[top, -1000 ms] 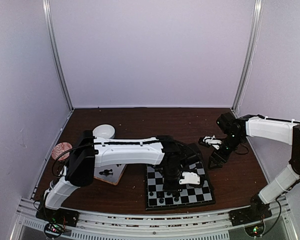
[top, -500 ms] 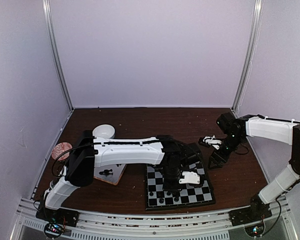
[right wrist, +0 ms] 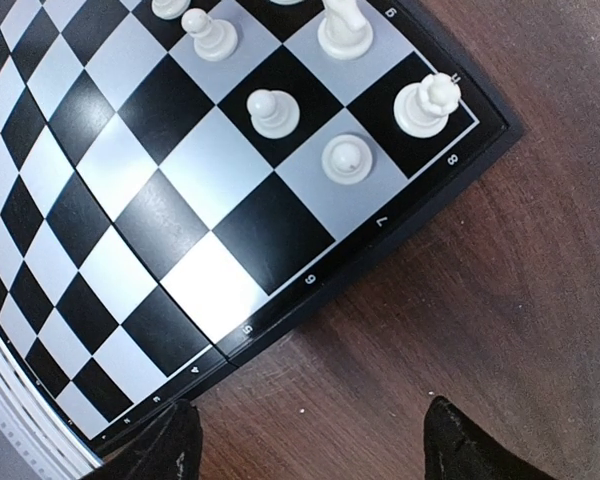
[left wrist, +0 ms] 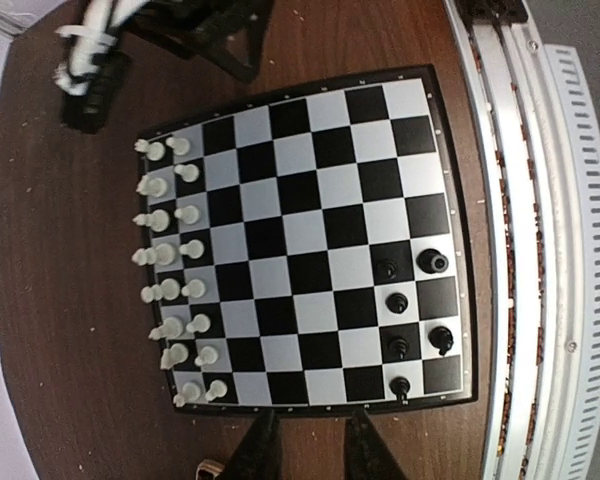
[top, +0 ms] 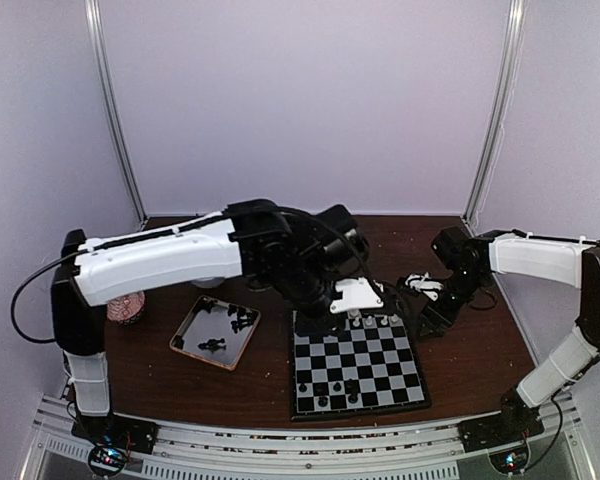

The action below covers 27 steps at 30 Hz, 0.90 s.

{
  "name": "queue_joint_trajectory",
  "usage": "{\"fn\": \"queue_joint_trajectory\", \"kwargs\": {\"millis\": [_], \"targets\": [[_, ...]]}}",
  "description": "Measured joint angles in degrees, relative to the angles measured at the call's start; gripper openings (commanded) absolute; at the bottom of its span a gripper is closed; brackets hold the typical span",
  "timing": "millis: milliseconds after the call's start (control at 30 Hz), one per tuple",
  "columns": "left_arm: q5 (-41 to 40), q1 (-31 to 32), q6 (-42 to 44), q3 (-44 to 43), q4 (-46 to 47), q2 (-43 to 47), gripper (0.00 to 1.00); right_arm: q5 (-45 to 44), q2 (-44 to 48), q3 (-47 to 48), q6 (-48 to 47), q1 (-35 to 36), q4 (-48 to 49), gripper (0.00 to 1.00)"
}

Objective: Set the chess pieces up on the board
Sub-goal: Place the pawn at e7, then pick up the queen from the storage box.

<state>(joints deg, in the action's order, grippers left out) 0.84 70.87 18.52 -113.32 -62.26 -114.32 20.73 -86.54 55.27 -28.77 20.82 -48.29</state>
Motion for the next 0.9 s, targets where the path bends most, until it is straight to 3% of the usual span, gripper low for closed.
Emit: {"fn": "queue_joint_trajectory", "kwargs": {"millis": [33,167,267,467,600,733,833,900], "targets": [[-0.1,-0.3,-0.4,1.3,0.6,2.3,0.22,0.0,-0.2,0.0,0.0,0.0,0.0,1.00],[-0.2,-3.8,-4.1,11.4,4.5,12.2,0.23,1.0,-0.3,0.1,-0.4,0.0,-0.3,0.99],[-0.9,-11.1,-9.3,22.0,7.5,17.9,0.23,2.4,0.0,0.1,-0.5,0.0,-0.3,1.00],[-8.4,-25.6,-20.3,38.0,6.5,22.6,0.23,1.0,3.7,0.4,0.8,0.0,0.5,0.99],[-10.3,-30.5,-24.1,44.6,5.1,25.4,0.27,-3.0,8.0,2.3,1.9,-1.3,2.3,0.99],[-8.8,-33.6,-24.2,47.9,6.5,27.3,0.33,0.6,10.5,6.9,3.7,-6.8,4.0,1.00],[-5.9,-35.8,-23.5,48.4,9.1,26.3,0.33,5.6,9.3,10.4,3.4,-9.6,3.8,0.85],[-4.4,-37.1,-23.3,48.4,10.6,24.9,0.33,9.3,7.4,11.8,3.0,-9.6,2.9,0.80]]}}
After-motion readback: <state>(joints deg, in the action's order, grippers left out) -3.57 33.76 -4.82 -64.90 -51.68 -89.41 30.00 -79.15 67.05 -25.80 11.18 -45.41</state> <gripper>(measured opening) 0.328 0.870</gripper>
